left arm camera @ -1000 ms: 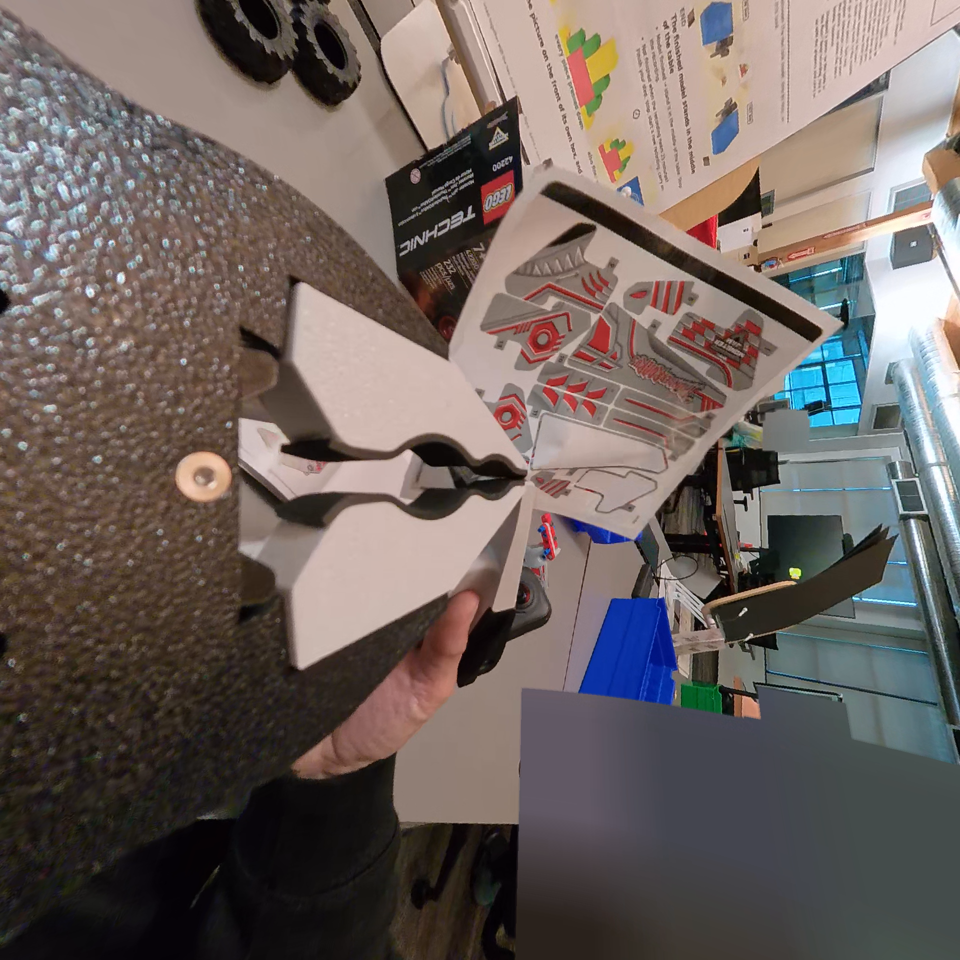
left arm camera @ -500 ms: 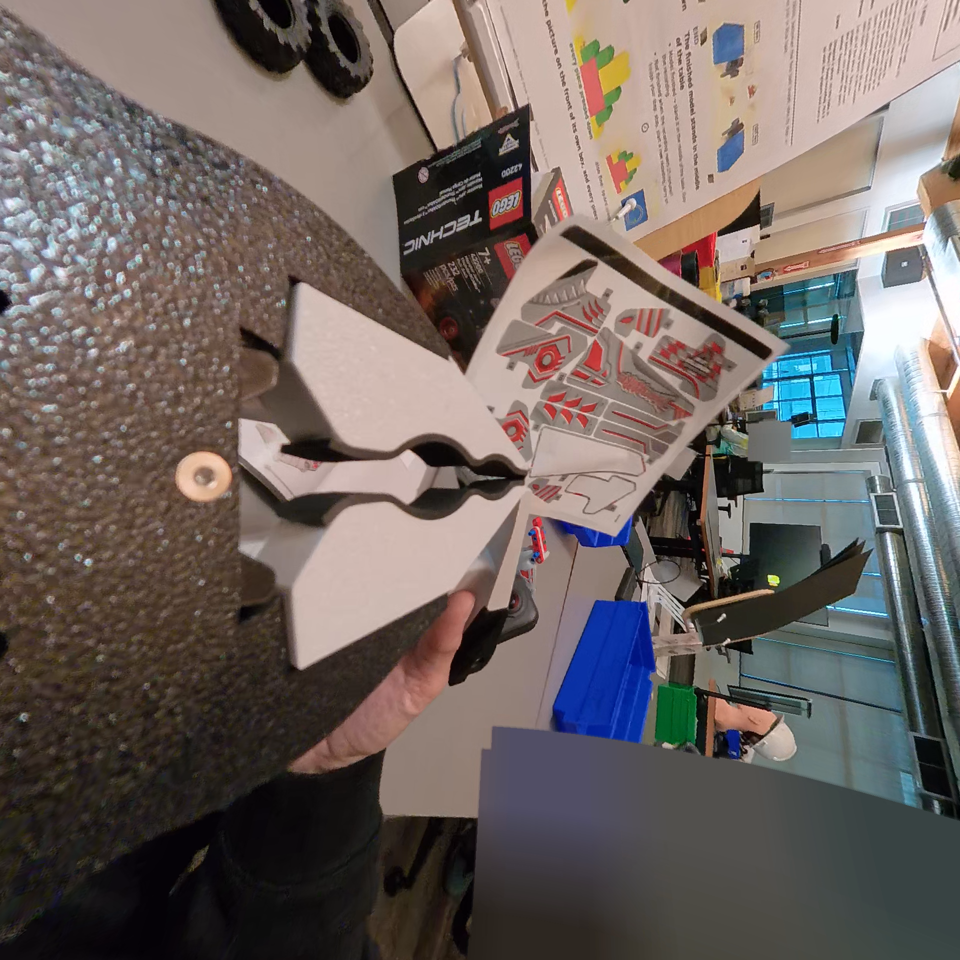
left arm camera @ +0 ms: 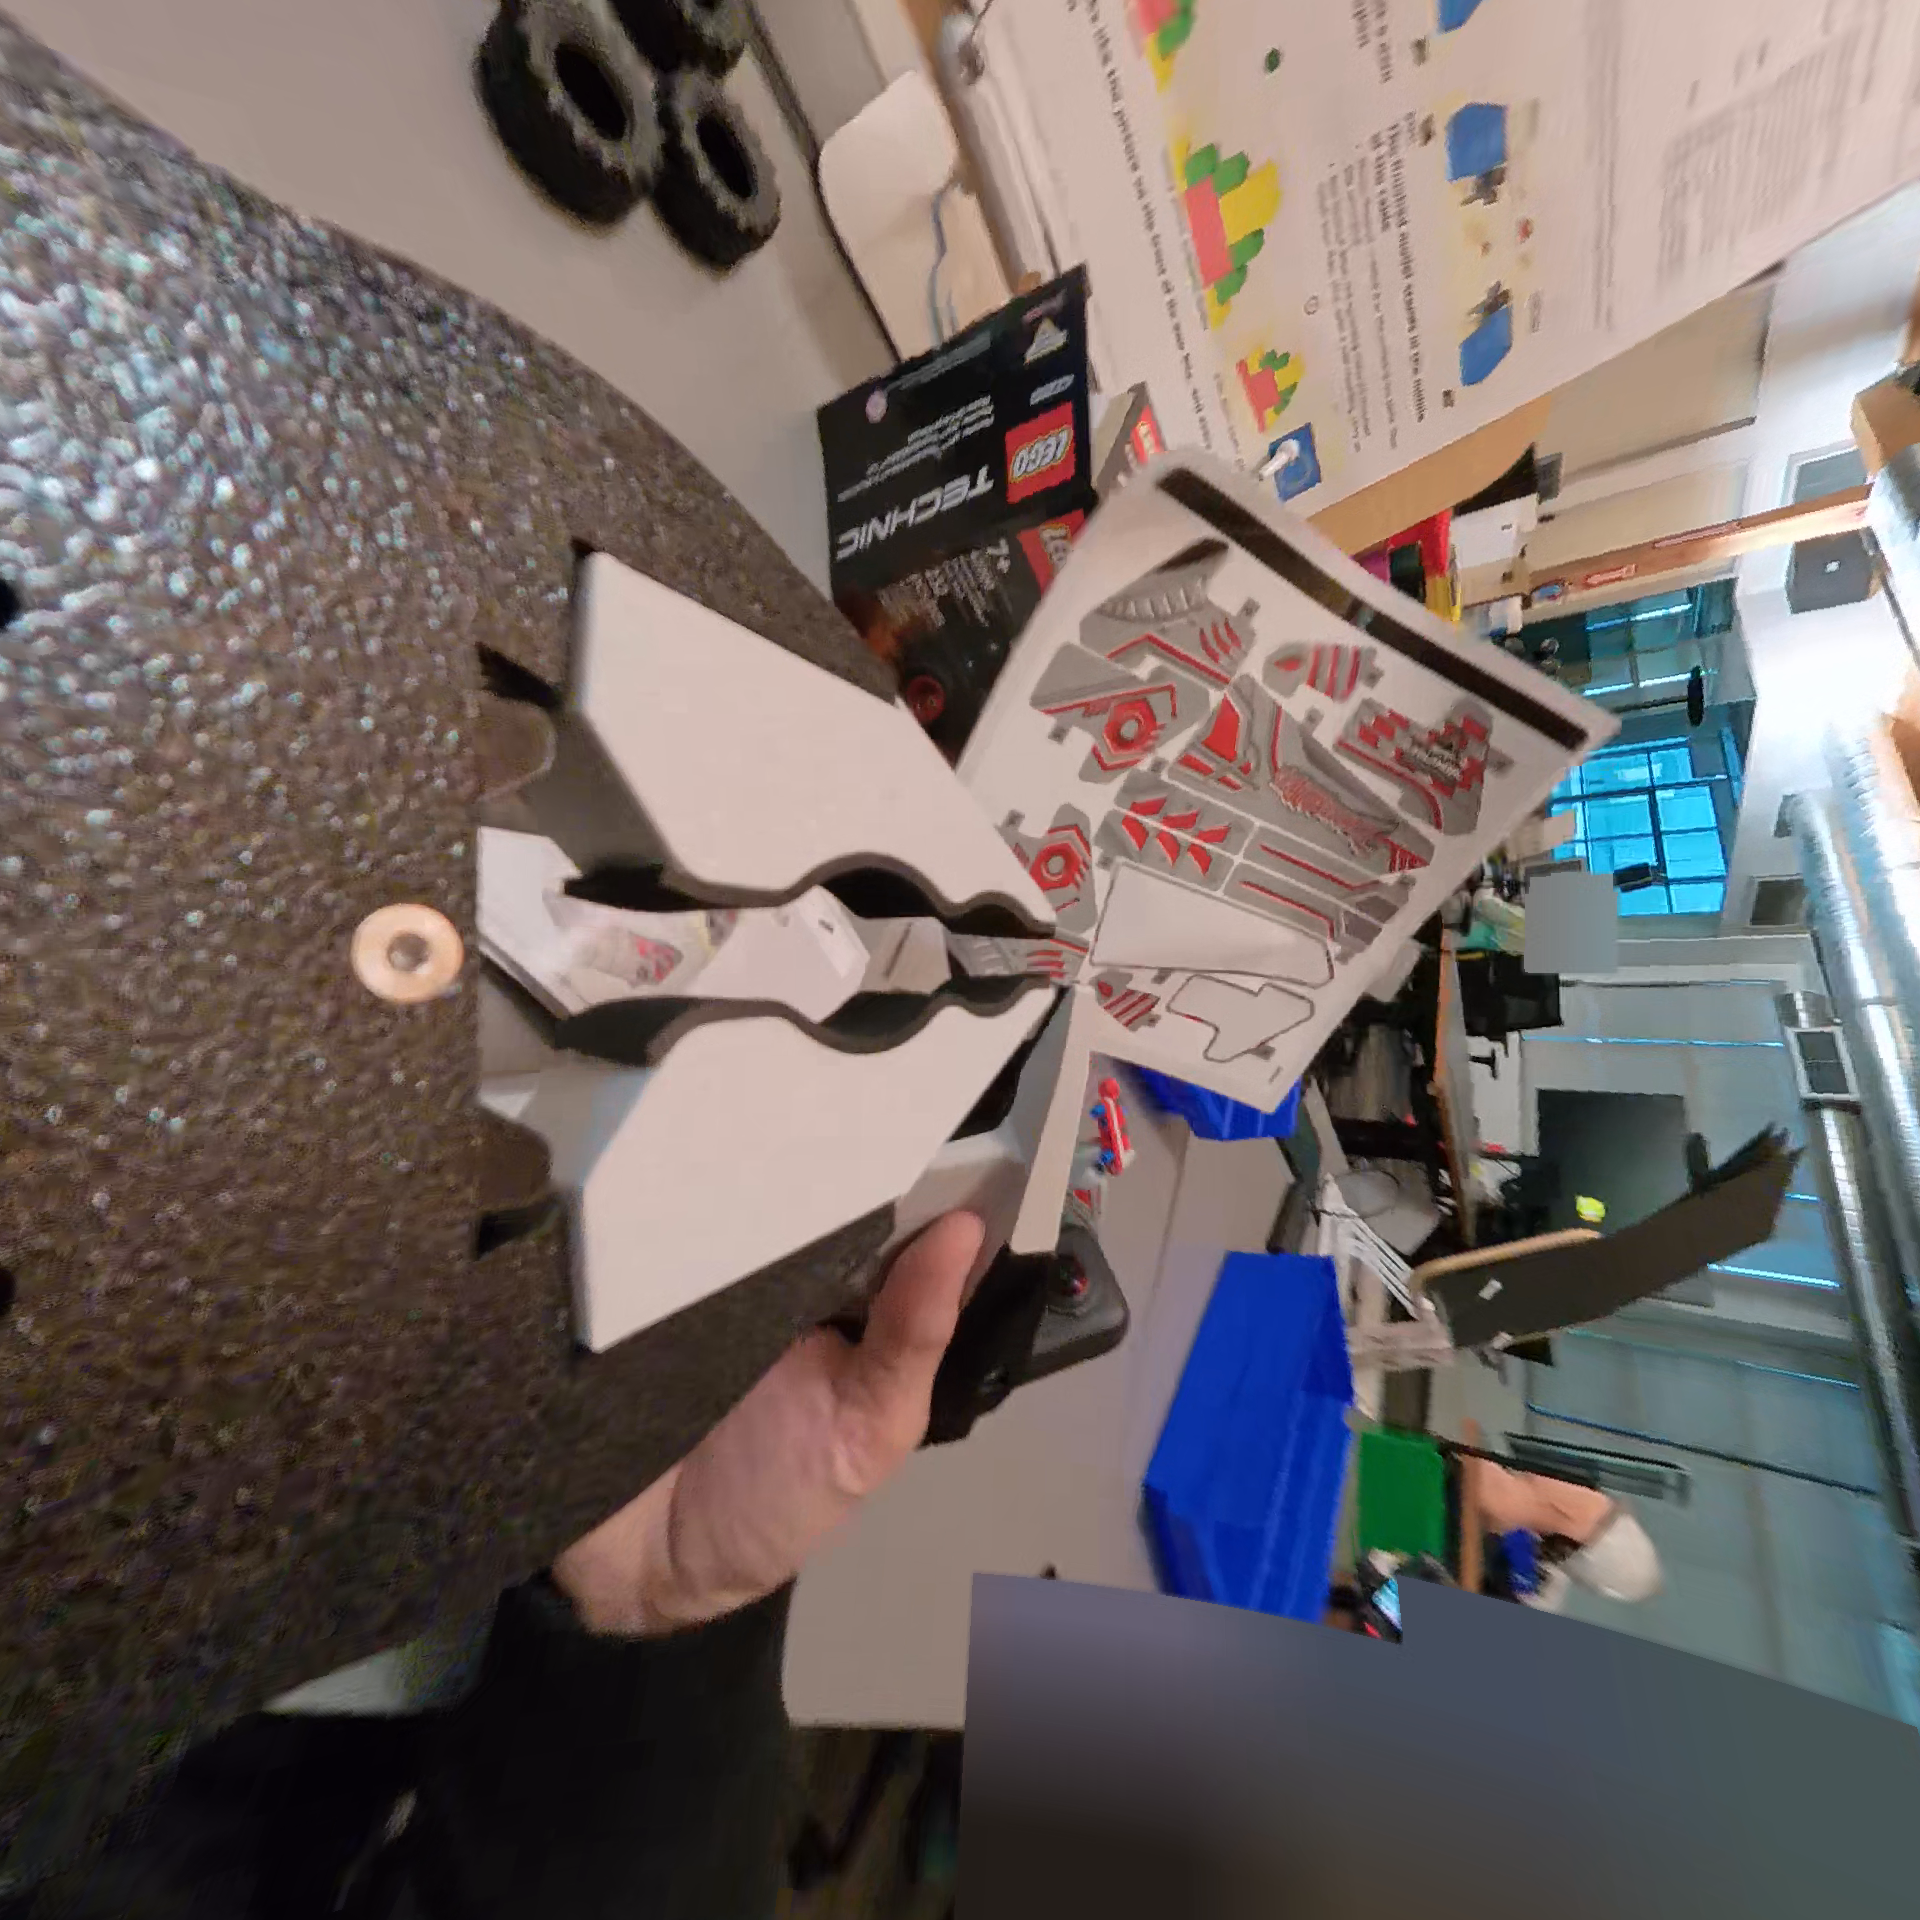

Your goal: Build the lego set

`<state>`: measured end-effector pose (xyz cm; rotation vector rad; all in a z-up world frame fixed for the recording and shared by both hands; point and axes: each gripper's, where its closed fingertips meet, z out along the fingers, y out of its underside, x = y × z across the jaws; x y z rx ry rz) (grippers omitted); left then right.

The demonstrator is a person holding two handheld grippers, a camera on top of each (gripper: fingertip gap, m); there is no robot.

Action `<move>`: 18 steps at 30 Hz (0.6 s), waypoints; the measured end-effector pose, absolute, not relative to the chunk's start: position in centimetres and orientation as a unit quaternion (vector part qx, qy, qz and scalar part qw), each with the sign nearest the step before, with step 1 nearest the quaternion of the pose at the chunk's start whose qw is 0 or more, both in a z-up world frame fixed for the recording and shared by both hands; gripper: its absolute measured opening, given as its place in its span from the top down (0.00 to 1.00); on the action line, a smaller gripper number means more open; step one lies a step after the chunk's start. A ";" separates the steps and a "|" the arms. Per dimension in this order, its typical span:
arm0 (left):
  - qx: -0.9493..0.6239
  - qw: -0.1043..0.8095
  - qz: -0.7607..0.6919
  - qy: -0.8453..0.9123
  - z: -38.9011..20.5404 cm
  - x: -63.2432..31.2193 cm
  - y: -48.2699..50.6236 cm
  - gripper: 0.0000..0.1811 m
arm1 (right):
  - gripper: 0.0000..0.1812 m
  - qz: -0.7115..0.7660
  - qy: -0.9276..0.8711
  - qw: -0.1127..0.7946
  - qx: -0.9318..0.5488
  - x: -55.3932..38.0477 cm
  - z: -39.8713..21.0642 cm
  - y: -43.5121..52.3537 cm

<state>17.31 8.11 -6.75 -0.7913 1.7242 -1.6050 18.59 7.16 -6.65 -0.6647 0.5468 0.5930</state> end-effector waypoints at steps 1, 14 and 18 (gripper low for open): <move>-0.292 0.342 -0.597 0.664 -6.8 17.3 7.9 0.97 | 1.00 0.281 0.260 0.867 -0.319 18.5 -6.7 7.2; -0.293 0.347 -0.591 0.667 -6.7 17.5 7.0 0.96 | 1.00 0.303 0.225 0.874 -0.307 17.5 -6.0 7.2; -0.304 0.323 -0.613 0.654 -6.6 17.4 6.9 0.98 | 1.00 0.286 0.219 0.879 -0.313 17.4 -5.9 7.1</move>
